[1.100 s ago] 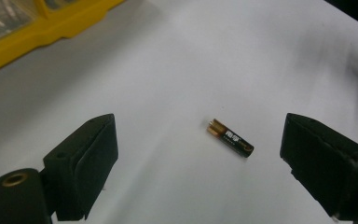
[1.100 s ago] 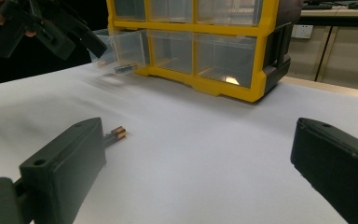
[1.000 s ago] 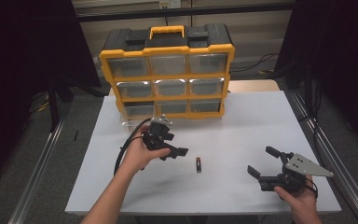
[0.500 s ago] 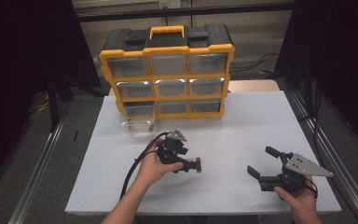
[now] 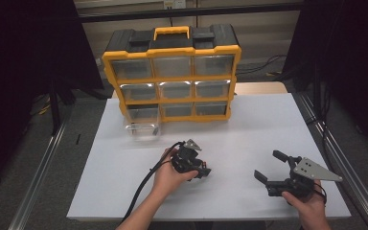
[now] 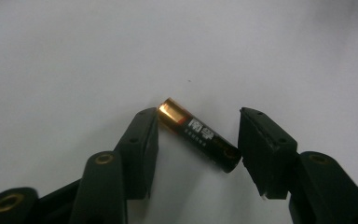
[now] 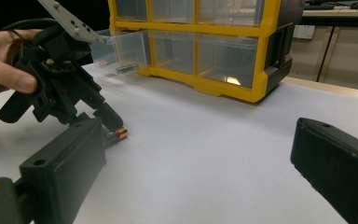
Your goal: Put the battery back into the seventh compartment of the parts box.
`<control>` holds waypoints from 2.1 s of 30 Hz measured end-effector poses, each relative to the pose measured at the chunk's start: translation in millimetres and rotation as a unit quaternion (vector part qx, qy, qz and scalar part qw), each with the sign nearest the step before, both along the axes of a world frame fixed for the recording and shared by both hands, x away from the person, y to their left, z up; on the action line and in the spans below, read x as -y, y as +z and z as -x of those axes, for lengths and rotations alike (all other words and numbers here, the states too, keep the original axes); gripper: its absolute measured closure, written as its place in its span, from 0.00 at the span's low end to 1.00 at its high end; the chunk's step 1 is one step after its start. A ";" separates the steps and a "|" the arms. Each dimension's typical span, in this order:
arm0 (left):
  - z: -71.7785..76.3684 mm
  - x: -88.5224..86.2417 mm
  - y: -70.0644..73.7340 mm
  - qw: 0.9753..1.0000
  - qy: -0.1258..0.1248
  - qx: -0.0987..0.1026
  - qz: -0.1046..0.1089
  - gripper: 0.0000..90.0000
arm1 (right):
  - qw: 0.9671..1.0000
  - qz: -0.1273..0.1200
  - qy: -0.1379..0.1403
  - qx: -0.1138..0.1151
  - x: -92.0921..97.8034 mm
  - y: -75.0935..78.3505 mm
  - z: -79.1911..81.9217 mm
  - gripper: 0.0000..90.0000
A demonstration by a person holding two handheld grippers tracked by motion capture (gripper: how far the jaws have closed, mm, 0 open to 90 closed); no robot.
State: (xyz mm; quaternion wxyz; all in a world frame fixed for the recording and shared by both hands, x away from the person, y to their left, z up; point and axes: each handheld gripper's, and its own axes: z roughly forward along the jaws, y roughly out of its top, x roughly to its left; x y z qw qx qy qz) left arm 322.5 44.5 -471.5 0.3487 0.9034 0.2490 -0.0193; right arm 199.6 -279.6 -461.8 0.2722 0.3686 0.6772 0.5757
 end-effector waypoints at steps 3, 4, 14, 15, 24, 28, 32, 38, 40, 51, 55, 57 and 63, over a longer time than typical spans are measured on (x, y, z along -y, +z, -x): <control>0.9 1.5 -0.6 1.000 0.004 0.002 0.003 0.61 | 1.000 0.000 0.001 0.000 0.5 -0.1 -0.3 0.03; 1.1 1.6 0.0 1.000 0.001 0.002 -0.002 0.63 | 1.000 0.000 0.001 0.000 0.3 -0.1 -0.2 0.03; -4.4 -1.6 2.4 1.000 0.010 -0.019 -0.014 0.86 | 1.000 0.000 0.001 0.000 0.3 0.0 -0.3 0.03; -5.1 -3.1 3.3 1.000 0.008 -0.026 -0.014 0.86 | 1.000 0.000 0.001 0.000 0.5 -0.1 -0.3 0.03; -17.8 -28.7 34.2 0.998 0.051 -0.030 0.036 0.86 | 1.000 -0.001 0.000 0.001 0.2 0.1 -0.3 0.03; -27.0 -40.7 52.6 0.997 0.062 -0.026 0.046 0.86 | 1.000 0.000 -0.001 0.001 0.1 0.1 -0.3 0.03; -39.0 -54.5 71.5 0.996 0.074 -0.024 0.050 0.86 | 1.000 0.000 -0.001 0.002 0.0 0.2 -0.3 0.03; -54.2 -78.0 94.7 0.992 0.112 -0.015 0.064 0.86 | 1.000 -0.001 0.001 0.001 -0.2 -0.1 -0.7 0.03; -59.7 -86.7 103.6 0.989 0.131 -0.003 0.065 0.86 | 1.000 -0.001 0.000 0.000 -0.3 -0.1 -0.8 0.03; -95.4 -133.6 127.7 0.974 0.216 0.029 0.058 0.86 | 1.000 0.002 -0.001 0.000 -0.2 -0.2 1.9 0.03; -107.4 -142.8 117.5 0.970 0.237 0.024 0.036 0.86 | 1.000 0.002 -0.002 0.000 0.3 -0.2 2.0 0.03; -110.8 -143.8 112.9 0.967 0.251 0.027 0.036 0.86 | 1.000 0.002 -0.002 -0.001 0.4 -0.3 1.8 0.03; -117.9 -148.0 104.1 0.964 0.260 0.047 0.020 0.67 | 1.000 0.000 0.000 -0.003 -0.2 -0.2 2.1 0.03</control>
